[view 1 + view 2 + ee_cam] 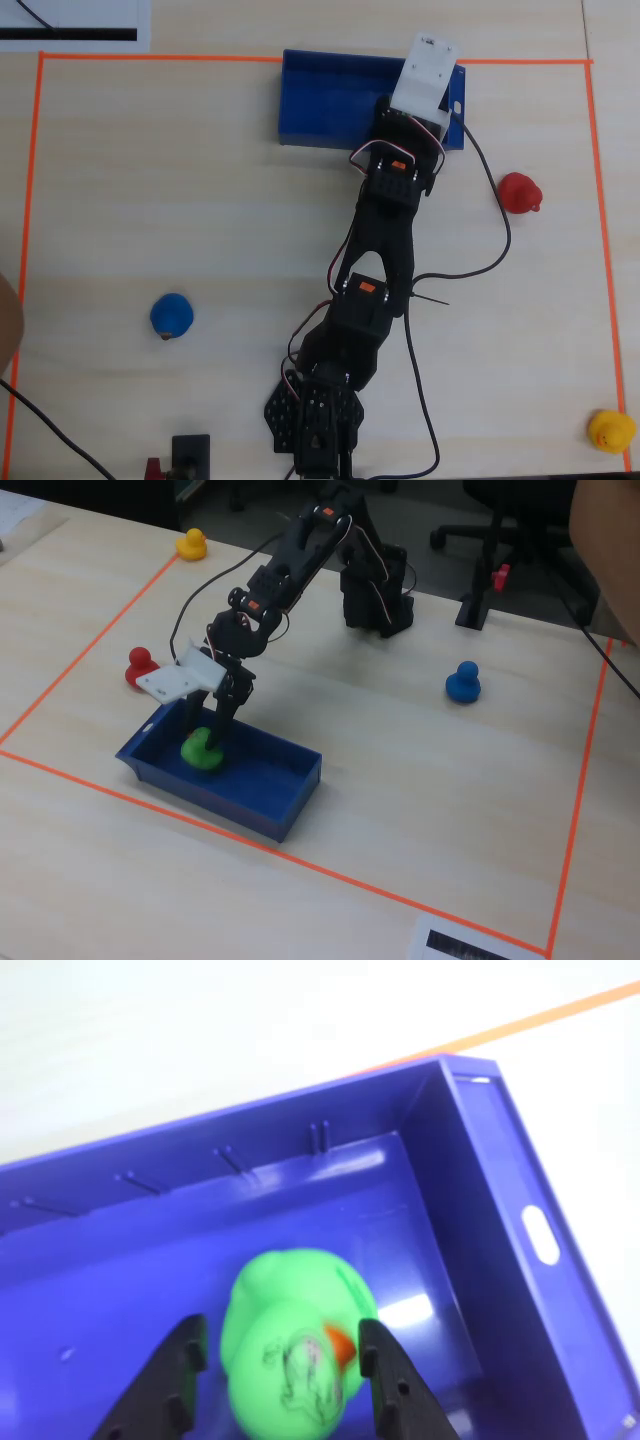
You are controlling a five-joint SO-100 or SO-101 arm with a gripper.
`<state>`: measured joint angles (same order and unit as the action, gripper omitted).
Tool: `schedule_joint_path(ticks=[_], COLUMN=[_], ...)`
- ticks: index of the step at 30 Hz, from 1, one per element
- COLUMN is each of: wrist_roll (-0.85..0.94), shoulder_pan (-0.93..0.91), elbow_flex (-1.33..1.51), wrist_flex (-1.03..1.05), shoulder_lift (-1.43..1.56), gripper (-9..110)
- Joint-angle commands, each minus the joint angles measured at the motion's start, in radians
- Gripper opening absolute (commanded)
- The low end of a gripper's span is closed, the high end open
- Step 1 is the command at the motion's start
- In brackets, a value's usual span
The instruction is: Grasp green duck and put it into box.
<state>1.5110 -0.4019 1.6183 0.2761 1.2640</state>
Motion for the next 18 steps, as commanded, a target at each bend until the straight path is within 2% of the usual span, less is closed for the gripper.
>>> schedule_joint_path(ticks=[1,8,10,12,15,18], wrist_roll=[-0.063,-0.239,-0.23,-0.155,-0.005,0.144], shoulder_pan=[0.009,0.048,0.061,0.086,0.127,0.187], elbow_flex=[-0.051,-0.04,0.06,0.213,0.486,0.704], wrist_flex=[0.034,0.126,0.156,0.196,0.281,0.466], shoulder_lift=[0.112,0.365,0.502,0.655,0.902,1.123], gripper=[23,20,14,7,4,0])
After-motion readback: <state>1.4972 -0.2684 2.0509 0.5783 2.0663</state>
